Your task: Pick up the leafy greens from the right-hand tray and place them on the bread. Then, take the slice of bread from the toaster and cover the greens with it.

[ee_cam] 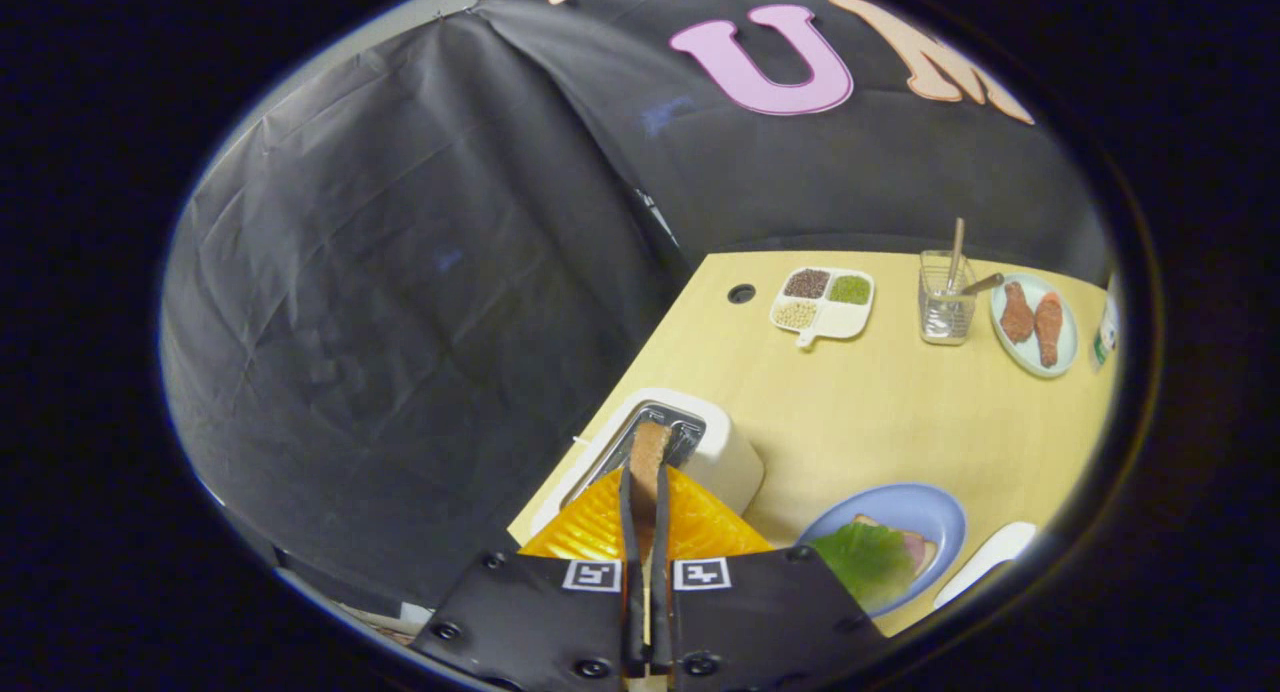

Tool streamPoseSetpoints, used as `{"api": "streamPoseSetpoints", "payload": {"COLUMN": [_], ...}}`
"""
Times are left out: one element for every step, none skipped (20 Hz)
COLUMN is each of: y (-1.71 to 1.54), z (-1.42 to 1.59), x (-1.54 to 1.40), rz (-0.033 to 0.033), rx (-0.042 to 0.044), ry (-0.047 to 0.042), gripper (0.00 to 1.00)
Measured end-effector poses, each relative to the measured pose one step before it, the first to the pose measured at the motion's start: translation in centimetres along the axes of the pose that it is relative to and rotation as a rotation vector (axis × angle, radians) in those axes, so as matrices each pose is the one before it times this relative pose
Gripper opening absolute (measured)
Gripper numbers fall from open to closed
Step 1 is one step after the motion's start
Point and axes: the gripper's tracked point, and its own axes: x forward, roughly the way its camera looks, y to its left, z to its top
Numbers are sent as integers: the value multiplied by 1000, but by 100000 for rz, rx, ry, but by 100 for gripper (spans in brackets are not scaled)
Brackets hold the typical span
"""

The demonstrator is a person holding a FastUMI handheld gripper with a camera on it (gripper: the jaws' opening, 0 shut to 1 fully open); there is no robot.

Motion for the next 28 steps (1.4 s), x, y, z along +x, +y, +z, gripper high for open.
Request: {"api": "streamPoseSetpoints", "payload": {"y": [107, -136, -124, -97, -190, -220, -312, -235, -373, -241, -383, -633, -641, -606, -597, -761, -984, -722, -1003, -1051, -803, -748, -656, -672, -614, -592, -601, -627], "z": [1, 146, 108, -27, 72, -163, 201, 49, 137, 178, 1, 49, -63, -136, -236, -265, -151, -394, -335, -288, -225, -222, -274, -356, -163, -174, -296, -339], "x": [-289, -443, -369, -349, -266, -502, -321, -261, -280, -563, -332, -282, -226, -167, -45, -154, 105, -86, 12, 179, 149, 64, 99, 138, 141, 146, 199, 104], "rz": [1441, 637, 777, 733, 328, 32, -188, 162, -271, -123, -577, -1444, -1515, -810, -690, -1030, -1519, -1311, -1765, -1715, -929, -924, -610, -698, -697, -895, -358, -580], "rx": [1619, 1067, 645, 821, 921, 781, 1118, 1068, 852, 741, 288, -262, -40, 532, 888, 643, 1255, 1107, 1224, 1321, 1122, 1158, 797, 714, 443, 582, 774, 880], "ry": [-359, -933, -531, -502, -924, 105, -762, -354, -693, -729, -558, -401, -256, 77, 95, 205, 280, 276, 350, 503, 360, 257, 141, 236, 110, 465, 824, 655], "gripper": [5, 5, 5, 5, 5, 5, 5, 5, 5, 5, 5, 5, 5, 5, 5, 5, 5, 5, 5, 5, 5, 5, 5, 5, 5, 5, 5, 5]}}
